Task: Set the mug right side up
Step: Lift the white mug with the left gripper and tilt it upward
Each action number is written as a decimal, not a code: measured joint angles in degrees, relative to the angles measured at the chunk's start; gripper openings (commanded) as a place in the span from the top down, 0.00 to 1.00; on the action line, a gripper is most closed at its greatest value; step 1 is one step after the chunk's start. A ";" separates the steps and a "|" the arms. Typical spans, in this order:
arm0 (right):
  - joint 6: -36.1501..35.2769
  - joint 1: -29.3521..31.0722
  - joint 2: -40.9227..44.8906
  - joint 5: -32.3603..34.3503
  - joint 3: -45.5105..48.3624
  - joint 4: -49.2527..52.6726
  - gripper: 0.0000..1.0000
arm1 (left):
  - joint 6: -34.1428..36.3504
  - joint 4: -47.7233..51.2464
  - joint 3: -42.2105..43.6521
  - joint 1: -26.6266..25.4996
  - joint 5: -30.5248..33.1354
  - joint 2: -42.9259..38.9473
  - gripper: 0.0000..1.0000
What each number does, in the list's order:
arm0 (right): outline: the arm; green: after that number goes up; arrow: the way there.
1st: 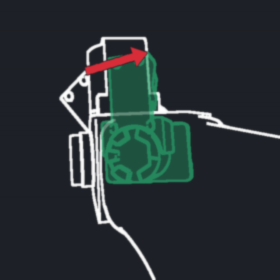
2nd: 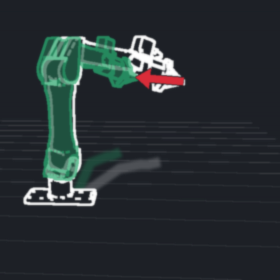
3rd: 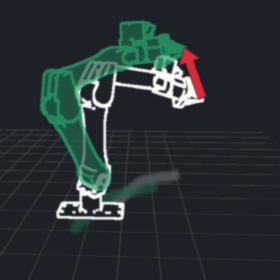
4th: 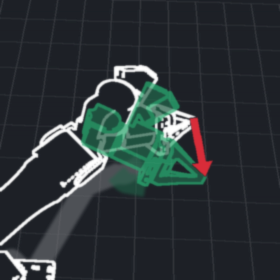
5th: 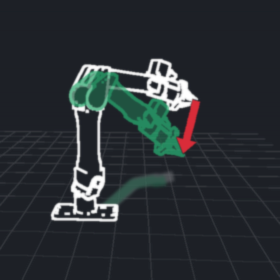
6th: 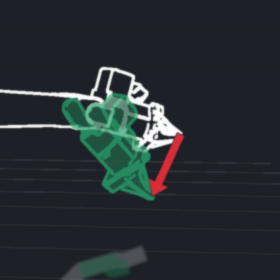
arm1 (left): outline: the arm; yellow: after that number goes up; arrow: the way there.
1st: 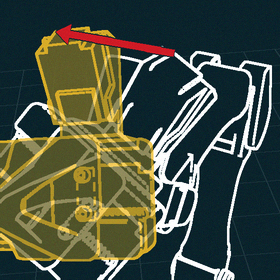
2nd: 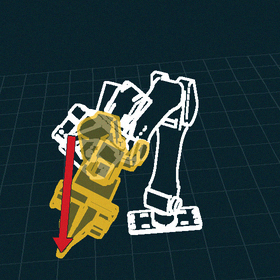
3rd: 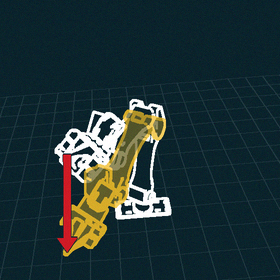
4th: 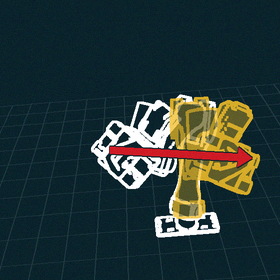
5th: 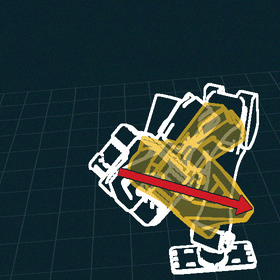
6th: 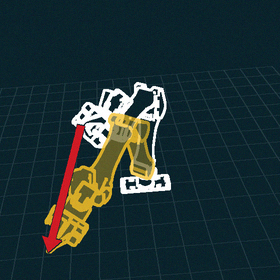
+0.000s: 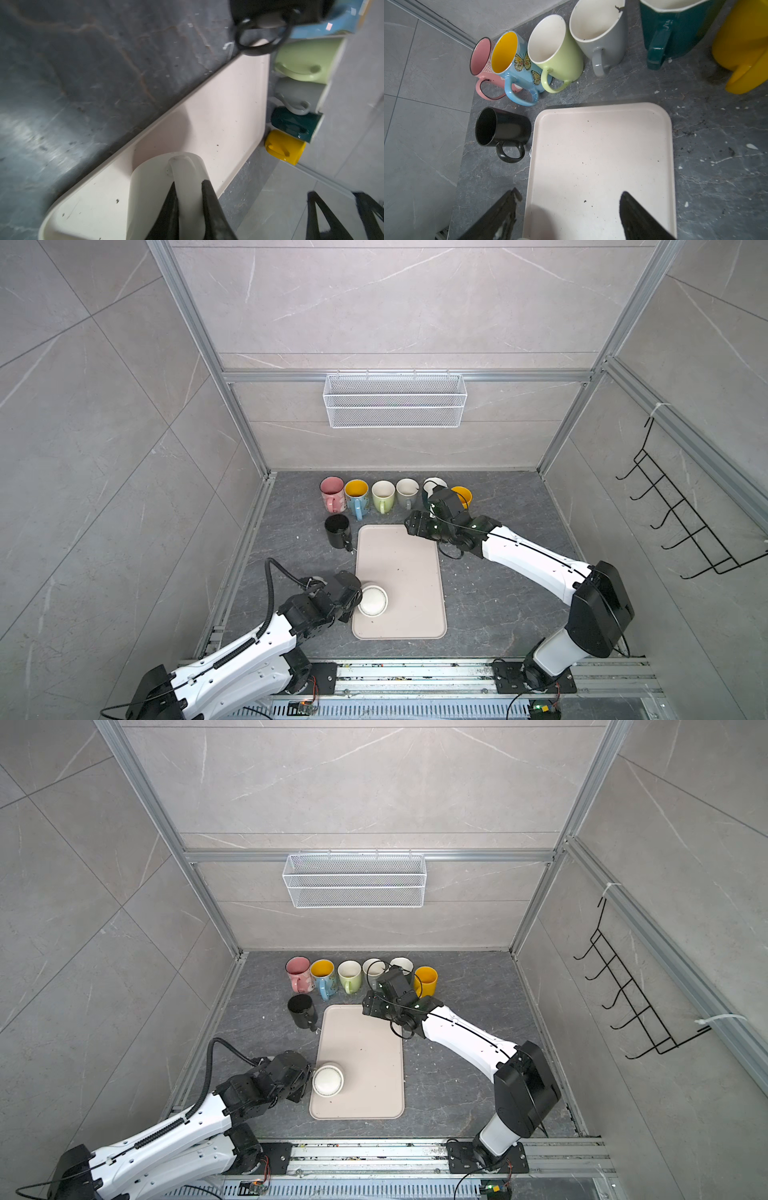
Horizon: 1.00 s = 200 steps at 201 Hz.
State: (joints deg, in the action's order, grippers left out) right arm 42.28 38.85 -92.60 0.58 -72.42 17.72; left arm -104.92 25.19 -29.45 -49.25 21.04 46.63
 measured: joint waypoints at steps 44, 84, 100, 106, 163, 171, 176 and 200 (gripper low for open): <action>-0.02 -0.07 -0.26 -0.87 -0.48 0.04 0.24 | 25.51 -3.85 -6.10 0.00 0.83 0.20 1.00; -0.35 -0.11 -0.26 -0.85 -0.72 0.61 0.27 | 50.12 -12.37 -12.87 0.00 -6.01 2.73 1.00; -0.59 -0.11 -0.11 -0.83 -0.72 0.98 0.28 | 58.49 -16.02 -13.00 0.00 -8.94 2.67 1.00; -0.74 -0.15 0.02 -0.83 -0.72 1.29 0.28 | 61.20 -16.79 -12.98 0.00 -9.75 2.62 1.00; -2.67 -0.20 5.49 0.00 -0.72 3.76 0.35 | 82.99 -19.78 -12.48 -0.31 -12.41 -2.60 1.00; -2.89 -0.22 6.58 0.02 -0.72 4.00 0.36 | 85.57 -20.17 -12.48 -0.33 -12.39 -3.08 1.00; -3.10 -0.22 7.15 0.02 -0.70 4.13 0.37 | 86.88 -20.44 -12.48 -0.35 -12.39 -3.17 1.00; -3.74 -0.22 9.29 -0.17 -0.70 4.72 0.39 | 93.61 -21.03 -12.50 -0.61 -12.15 -2.49 1.00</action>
State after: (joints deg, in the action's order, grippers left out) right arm 38.54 38.63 -83.31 0.40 -73.12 22.44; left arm -11.31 4.16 -41.95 -49.87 8.88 44.14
